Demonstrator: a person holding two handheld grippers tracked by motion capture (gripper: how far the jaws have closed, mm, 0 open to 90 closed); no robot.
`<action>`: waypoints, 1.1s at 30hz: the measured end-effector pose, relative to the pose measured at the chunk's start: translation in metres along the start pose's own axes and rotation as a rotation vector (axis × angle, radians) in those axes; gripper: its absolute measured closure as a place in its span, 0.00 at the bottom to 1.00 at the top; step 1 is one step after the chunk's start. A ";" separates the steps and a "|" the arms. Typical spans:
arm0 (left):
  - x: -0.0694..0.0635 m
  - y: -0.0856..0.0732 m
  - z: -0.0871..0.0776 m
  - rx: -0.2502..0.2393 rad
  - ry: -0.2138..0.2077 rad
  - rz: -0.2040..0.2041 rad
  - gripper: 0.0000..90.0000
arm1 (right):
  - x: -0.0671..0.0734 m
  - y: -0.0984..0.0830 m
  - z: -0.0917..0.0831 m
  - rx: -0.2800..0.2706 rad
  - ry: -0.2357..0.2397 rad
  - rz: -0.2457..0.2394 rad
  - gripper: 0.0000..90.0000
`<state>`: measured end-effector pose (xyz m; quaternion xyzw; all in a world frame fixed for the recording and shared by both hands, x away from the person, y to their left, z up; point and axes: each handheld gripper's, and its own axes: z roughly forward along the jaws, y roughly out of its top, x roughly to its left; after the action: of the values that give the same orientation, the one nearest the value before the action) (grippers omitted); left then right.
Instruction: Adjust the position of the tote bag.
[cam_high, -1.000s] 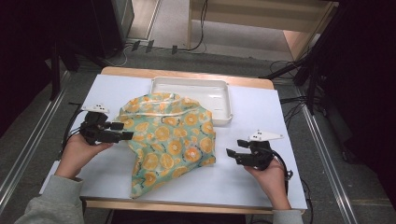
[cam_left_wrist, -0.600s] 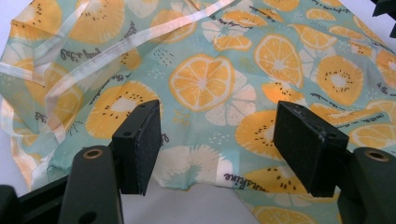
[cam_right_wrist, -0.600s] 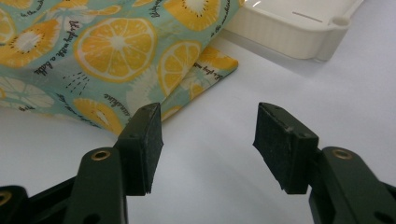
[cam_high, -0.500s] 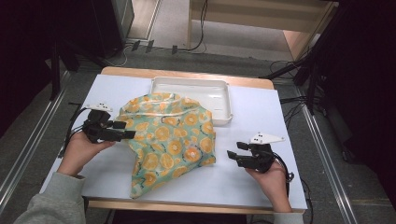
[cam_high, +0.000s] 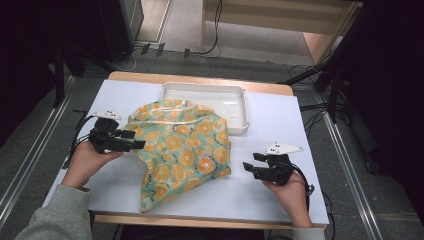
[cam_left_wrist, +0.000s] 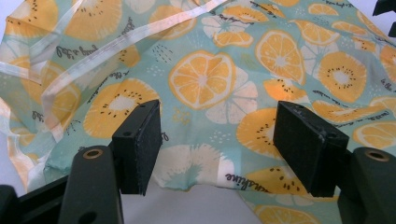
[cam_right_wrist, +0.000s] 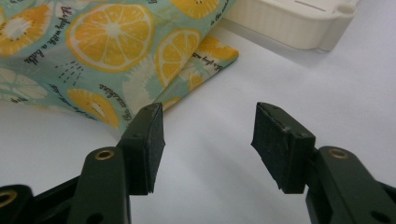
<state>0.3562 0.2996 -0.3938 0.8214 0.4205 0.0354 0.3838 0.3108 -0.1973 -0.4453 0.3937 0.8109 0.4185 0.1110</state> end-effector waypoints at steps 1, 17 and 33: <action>0.000 0.000 0.000 0.000 0.000 0.000 0.37 | 0.000 0.000 0.000 0.001 0.001 0.000 0.50; 0.000 0.000 0.001 0.004 -0.003 -0.002 0.36 | 0.000 0.000 0.000 0.000 0.009 0.008 0.49; 0.002 0.000 -0.002 -0.009 0.006 -0.012 0.36 | 0.000 0.000 0.001 0.006 0.016 0.011 0.50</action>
<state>0.3564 0.3028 -0.3932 0.8169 0.4265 0.0375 0.3866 0.3115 -0.1970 -0.4453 0.3952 0.8108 0.4199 0.1009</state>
